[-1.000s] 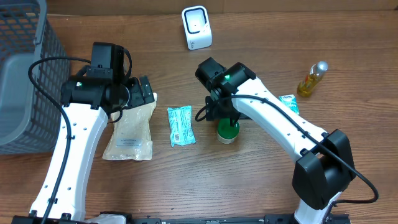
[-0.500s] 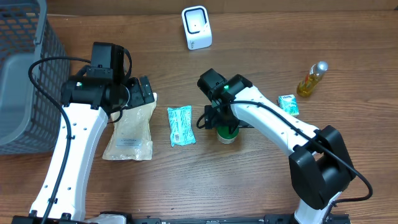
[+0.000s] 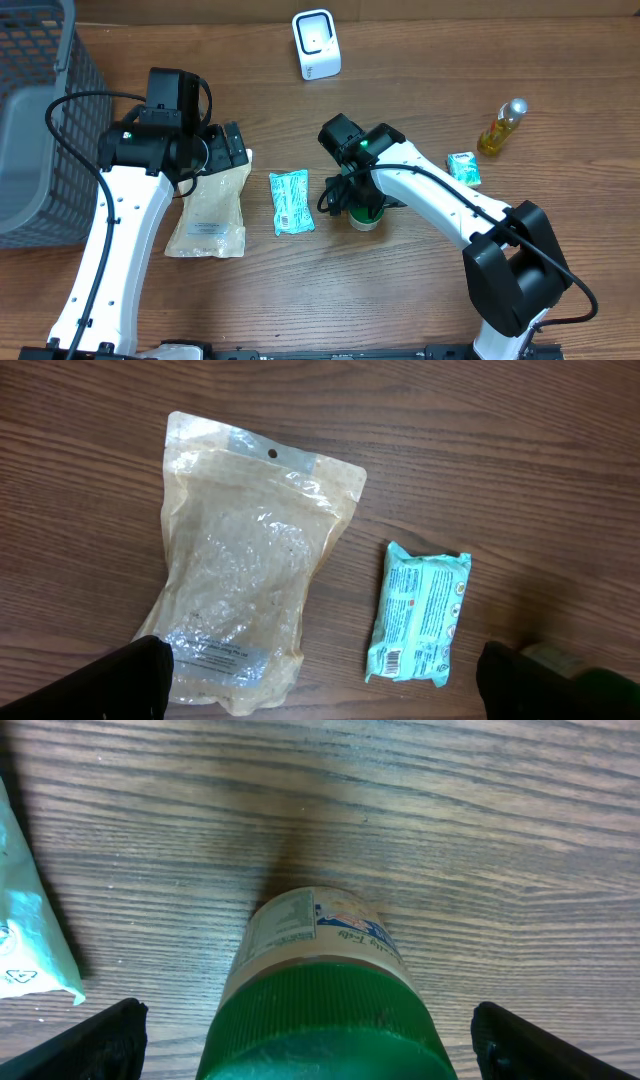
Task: Scan the item barcode
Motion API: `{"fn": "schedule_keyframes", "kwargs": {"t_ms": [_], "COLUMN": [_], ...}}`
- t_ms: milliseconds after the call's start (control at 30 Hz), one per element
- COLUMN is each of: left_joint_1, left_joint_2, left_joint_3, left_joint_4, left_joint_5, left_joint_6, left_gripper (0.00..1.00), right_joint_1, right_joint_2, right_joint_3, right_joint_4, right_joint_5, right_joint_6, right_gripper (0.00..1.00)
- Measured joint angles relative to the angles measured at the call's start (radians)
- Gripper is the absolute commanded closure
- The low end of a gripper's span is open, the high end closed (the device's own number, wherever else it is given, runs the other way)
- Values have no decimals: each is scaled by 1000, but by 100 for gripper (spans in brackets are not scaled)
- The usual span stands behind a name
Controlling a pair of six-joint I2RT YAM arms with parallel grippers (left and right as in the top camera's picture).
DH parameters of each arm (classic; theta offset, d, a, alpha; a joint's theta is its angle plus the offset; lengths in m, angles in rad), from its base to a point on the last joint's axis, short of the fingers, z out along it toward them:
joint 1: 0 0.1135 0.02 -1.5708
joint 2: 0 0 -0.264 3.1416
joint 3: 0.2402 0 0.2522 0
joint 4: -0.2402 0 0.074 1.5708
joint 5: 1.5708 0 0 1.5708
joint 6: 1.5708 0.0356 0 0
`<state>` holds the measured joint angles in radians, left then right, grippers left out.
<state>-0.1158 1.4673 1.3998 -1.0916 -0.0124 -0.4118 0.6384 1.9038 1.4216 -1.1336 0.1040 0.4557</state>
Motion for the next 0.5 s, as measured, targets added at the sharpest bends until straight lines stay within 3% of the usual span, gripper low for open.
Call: {"fn": "schedule_keyframes", "kwargs": {"t_ms": [500], "left_joint_1": [0], "left_joint_2": [0], "left_joint_3": [0], "left_joint_4": [0], "left_joint_5": [0], "left_joint_6": [0], "left_gripper": [0], "right_joint_1": [0], "right_joint_2": [0], "right_joint_3": [-89], "right_joint_4": [101], "right_joint_5": [0], "right_joint_6": [-83], "right_gripper": [5]}}
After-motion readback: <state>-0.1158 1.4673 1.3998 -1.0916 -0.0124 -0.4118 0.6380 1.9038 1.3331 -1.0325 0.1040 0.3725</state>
